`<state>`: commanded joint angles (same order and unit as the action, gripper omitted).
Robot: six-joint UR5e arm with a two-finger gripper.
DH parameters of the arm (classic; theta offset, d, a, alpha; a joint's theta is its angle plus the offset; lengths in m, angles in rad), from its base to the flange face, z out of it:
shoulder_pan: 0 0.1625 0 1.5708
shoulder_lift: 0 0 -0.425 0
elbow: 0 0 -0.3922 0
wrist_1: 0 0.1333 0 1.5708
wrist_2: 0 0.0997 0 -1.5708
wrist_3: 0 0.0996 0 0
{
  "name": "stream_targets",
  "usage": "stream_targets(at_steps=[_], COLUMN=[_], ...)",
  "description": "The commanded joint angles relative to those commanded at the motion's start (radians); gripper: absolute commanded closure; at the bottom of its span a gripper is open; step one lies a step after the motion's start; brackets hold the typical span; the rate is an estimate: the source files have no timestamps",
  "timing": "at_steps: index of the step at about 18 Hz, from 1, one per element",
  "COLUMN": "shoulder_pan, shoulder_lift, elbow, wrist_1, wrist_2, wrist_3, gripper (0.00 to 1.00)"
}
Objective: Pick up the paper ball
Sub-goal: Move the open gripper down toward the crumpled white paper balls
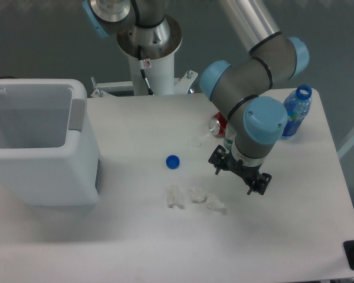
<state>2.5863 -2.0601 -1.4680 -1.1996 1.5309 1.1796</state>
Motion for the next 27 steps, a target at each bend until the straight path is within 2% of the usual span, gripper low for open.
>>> stream_targets(at_steps=[5, 8, 9, 11, 14, 17, 21, 22, 27], shoulder_pan=[0.002, -0.006, -0.009, -0.015, -0.021, -0.020, -0.012, -0.009, -0.006], shoulder_lift=[0.000, -0.017, -0.015, -0.020, -0.061, -0.093, -0.130, -0.132, -0.140], elbow=[-0.003, -0.020, -0.025, -0.035, -0.046, -0.048, -0.040, -0.037, -0.037], wrist_1=[0.000, 0.037, 0.057, 0.061, 0.069, 0.142, 0.182, 0.183, 0.184], wrist_2=[0.003, 0.079, 0.090, 0.089, 0.089, 0.083, 0.022, 0.009, 0.000], wrist_3=[-0.032, -0.098, -0.106, -0.121, -0.163, -0.167, -0.158, -0.158, -0.158], gripper=[0.00, 0.00, 0.00, 0.00, 0.00, 0.00, 0.00, 0.05, 0.17])
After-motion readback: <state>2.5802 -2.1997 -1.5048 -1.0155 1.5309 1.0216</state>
